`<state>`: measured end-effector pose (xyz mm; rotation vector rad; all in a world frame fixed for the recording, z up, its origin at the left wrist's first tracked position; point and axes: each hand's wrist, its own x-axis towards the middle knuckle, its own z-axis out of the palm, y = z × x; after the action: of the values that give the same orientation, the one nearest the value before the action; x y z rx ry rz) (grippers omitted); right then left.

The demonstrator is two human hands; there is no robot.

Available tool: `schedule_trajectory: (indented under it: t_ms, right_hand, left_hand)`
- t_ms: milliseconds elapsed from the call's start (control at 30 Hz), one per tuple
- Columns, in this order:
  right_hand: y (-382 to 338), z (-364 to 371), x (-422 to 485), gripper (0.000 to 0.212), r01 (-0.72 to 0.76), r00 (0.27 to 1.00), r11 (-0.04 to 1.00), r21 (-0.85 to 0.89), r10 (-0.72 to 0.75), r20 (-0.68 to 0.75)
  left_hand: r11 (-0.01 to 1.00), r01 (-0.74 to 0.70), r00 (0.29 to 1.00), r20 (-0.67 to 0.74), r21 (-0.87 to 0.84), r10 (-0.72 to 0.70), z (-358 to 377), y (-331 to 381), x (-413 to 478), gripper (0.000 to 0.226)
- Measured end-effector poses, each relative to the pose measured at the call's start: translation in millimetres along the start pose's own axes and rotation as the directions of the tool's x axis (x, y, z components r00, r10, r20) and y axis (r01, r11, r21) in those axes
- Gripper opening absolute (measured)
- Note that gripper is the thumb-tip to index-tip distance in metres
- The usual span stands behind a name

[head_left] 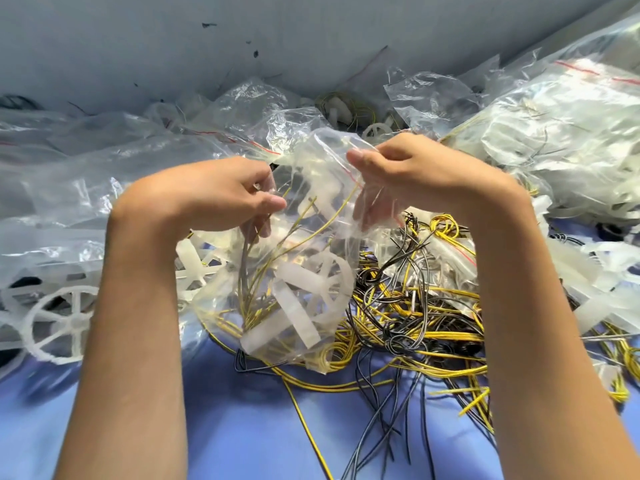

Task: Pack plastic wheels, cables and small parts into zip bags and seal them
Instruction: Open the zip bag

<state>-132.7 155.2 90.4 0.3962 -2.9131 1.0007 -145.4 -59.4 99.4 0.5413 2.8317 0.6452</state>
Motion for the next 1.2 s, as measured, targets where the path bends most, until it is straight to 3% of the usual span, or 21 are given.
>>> schedule_trajectory:
  t_ms: [167, 367, 533, 600, 667, 767, 867, 967, 1100, 1200]
  right_hand:
    - [-11.7, 0.7, -2.6, 0.049, 0.030, 0.995, 0.993, 0.116, -0.041, 0.095]
    - [-18.6, 2.5, -10.6, 0.035, 0.037, 0.967, 0.984, 0.177, -0.080, 0.244]
    - [-14.2, 3.8, -8.1, 0.020, 0.109, 0.975, 0.994, 0.001, -0.107, 0.196]
    - [-13.7, 2.2, -7.9, 0.016, 0.124, 0.978, 0.992, 0.012, -0.124, 0.170]
    - [-15.0, 2.3, -7.4, 0.013, 0.140, 0.977, 0.987, 0.077, -0.150, 0.151]
    - [-15.8, 1.7, -6.7, 0.007, 0.132, 0.977, 0.982, 0.137, -0.153, 0.149]
    - [-10.9, -1.7, -6.7, 0.022, 0.048, 0.987, 0.992, -0.115, -0.029, 0.157]
    - [-6.1, -2.8, -9.0, 0.032, -0.095, 0.957, 0.943, -0.320, 0.176, 0.232]
    - [4.0, 5.6, -6.9, 0.042, -0.295, 0.838, 0.918, -0.264, 0.381, 0.391]
    - [9.5, 11.1, -3.8, 0.036, -0.345, 0.801, 0.891, -0.295, 0.444, 0.402]
  left_hand:
    - [0.998, -0.007, 0.997, -0.079, 0.063, 0.012, -3.5, -4.6, 0.2, 0.022]
    - [0.992, 0.107, 0.990, -0.098, 0.062, -0.101, -12.1, -22.9, -1.5, 0.025]
    - [0.971, 0.194, 0.975, -0.138, 0.143, -0.174, -11.9, -24.3, 1.4, 0.011]
    - [0.989, 0.084, 0.977, -0.205, 0.121, -0.058, -9.8, -15.8, 4.7, 0.036]
    - [0.993, -0.114, 0.959, -0.257, 0.042, 0.121, -5.2, 0.7, 3.0, 0.053]
    - [0.956, -0.277, 0.934, -0.208, 0.091, 0.291, 4.9, 19.8, 3.6, 0.039]
    - [0.956, -0.242, 0.957, -0.122, 0.166, 0.264, 8.8, 21.3, 8.1, 0.019]
    - [0.979, -0.088, 0.982, -0.149, 0.183, 0.116, 3.7, 10.6, 7.6, 0.028]
    - [0.992, -0.059, 0.982, -0.174, 0.108, 0.077, -3.7, 2.8, 1.9, 0.033]
    - [0.993, -0.086, 0.981, -0.168, 0.086, 0.100, -3.4, 5.4, 0.1, 0.035]
